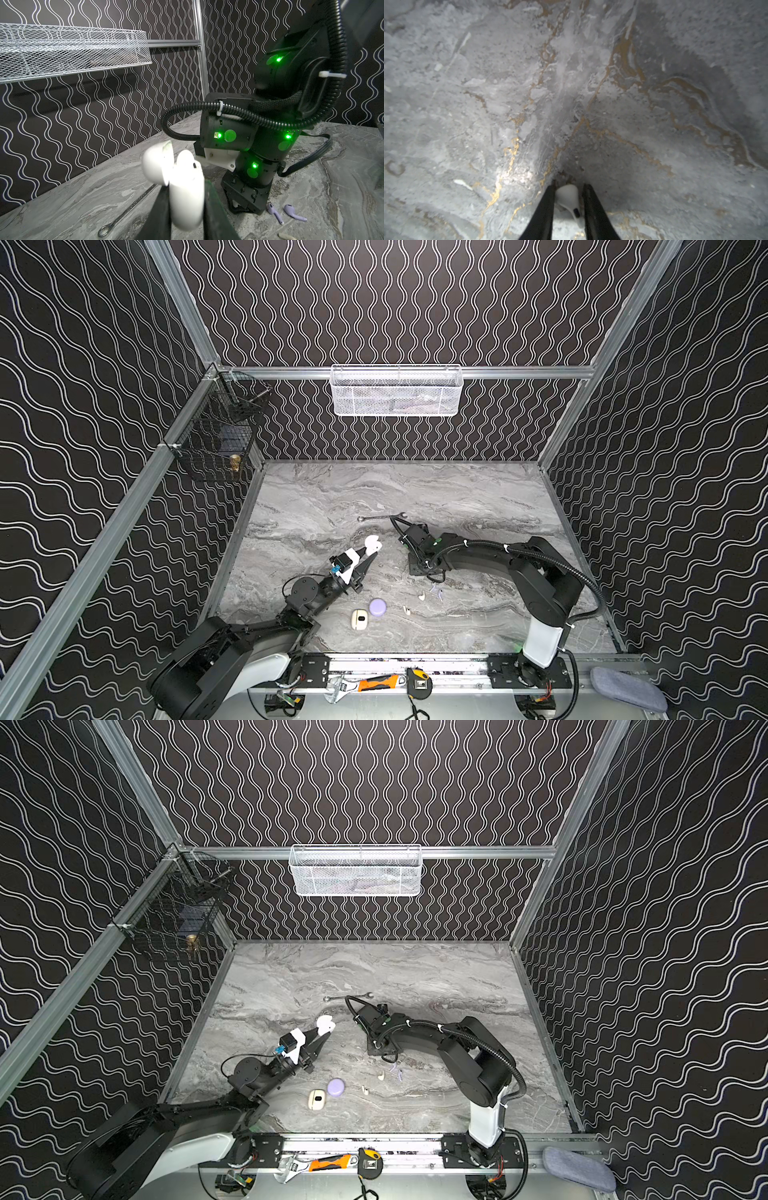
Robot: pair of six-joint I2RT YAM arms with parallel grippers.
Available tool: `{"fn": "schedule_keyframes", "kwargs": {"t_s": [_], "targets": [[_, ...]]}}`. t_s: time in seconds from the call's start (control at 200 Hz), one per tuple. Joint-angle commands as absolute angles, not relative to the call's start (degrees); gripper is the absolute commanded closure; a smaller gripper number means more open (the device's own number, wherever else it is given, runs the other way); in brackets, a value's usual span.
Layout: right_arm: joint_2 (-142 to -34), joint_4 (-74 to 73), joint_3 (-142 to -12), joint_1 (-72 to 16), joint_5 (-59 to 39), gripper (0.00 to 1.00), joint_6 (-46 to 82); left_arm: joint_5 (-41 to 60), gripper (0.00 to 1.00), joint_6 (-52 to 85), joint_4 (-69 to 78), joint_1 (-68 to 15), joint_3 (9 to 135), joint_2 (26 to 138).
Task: Insert the wireless bluetooth earbuds into the charging case
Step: 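Move the right gripper back to the second white earbud and grasp it, then lift the second earbud with the right gripper and carry it over the case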
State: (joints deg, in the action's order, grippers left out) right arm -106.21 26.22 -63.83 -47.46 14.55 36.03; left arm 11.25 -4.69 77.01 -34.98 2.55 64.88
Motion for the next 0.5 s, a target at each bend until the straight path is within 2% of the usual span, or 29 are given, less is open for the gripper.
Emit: {"fn": "schedule_keyframes", "kwargs": {"t_s": [0.0,0.225,0.495], "targets": [[-106.3,28.5,-63.1,-47.4,14.8,0.75,37.4,11.8,1.0,-4.7,79.0,-35.0,2.5,64.7],[-102.8,27.2,-62.2,-47.4,15.9,0.81,39.0,12.5,1.0,-4.6,79.9,-35.0,2.4,65.3],[-89.3,29.2,-63.3,-49.6,21.8,0.84,43.1,13.4,1.0,-4.1,80.7,-34.9,2.2,65.2]]}}
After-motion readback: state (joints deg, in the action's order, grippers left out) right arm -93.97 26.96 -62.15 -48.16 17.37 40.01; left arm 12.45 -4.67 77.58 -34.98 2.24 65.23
